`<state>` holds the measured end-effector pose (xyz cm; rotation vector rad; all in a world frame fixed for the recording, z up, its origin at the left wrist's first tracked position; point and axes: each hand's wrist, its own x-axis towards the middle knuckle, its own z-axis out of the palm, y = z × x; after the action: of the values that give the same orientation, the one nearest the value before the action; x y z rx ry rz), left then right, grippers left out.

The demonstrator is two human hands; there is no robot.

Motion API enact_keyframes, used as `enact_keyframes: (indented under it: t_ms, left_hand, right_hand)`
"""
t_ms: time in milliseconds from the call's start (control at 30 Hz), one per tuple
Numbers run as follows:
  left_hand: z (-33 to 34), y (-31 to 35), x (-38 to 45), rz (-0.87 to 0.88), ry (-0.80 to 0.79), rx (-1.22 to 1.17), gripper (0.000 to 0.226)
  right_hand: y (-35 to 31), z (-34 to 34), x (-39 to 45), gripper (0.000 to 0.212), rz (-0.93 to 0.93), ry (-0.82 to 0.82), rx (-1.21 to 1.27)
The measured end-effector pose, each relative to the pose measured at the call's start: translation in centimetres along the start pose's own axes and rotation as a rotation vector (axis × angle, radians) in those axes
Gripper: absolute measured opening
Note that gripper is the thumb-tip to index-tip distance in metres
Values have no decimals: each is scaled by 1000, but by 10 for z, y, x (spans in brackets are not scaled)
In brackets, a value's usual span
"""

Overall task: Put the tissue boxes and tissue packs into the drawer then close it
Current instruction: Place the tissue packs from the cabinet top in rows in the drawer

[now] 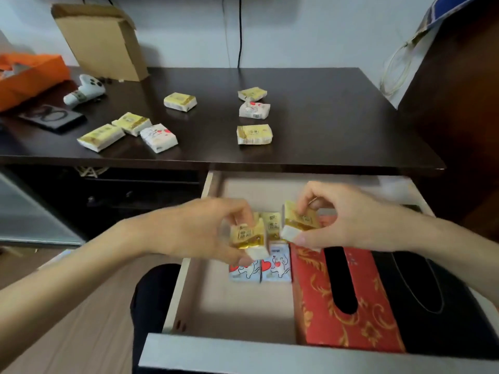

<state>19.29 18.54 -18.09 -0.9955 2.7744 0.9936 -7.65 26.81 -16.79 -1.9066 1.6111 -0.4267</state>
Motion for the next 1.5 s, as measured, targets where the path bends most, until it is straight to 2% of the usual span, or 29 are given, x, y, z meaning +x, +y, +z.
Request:
enact_keyframes:
  t_ms: [100, 267, 433, 633, 800, 933, 967, 1033, 1100, 1167, 1267, 1400, 1500]
  left_hand:
    - [33, -9, -28, -22, -59, 47, 52]
    - [65, -18, -35, 56, 3, 233, 47]
    - [87, -20, -34, 152, 39, 222, 44]
    - [94, -23, -28, 145, -21, 262, 40]
    - [96, -28, -24, 128, -108, 343, 48]
    - [89, -31, -27, 208, -23, 339, 45]
    - [88, -33, -27, 228, 13, 332, 48]
    - [89, -40, -24, 237, 50, 406, 73]
    - [92, -47, -19, 196, 31, 545, 101]
    - [98, -50, -13, 165, 15, 624, 109]
    - [102, -49, -7, 155, 2, 634, 106]
    - [105, -45, -4, 154, 12, 611, 100]
    - [108, -42, -6, 154, 15, 611, 96]
  right_hand:
    - [-16, 37, -6, 43, -87, -135, -188]
    - [-21, 69, -6, 44, -210, -244, -447]
    - [-19, 78, -7, 44, -224, -306, -502]
    - [-17, 94, -7, 41, -218, -360, -598]
    - [-14, 97, -6, 43, -190, -354, -590]
    - [-14, 92, -2, 43, -188, -279, -516]
    - [-13, 91, -1, 48, -188, -249, -522]
    - [-12, 91, 4, 74, -173, -224, -623]
    - [-13, 95, 9, 103, -106, -278, -752]
    - [-18, 100, 17, 110, -47, -361, -864]
    - [-27, 107, 29, 88, -28, -433, -964]
    - [-27, 111, 30, 64, -35, -437, -1008]
    - [-26, 112, 28, 54, -37, -432, -1026]
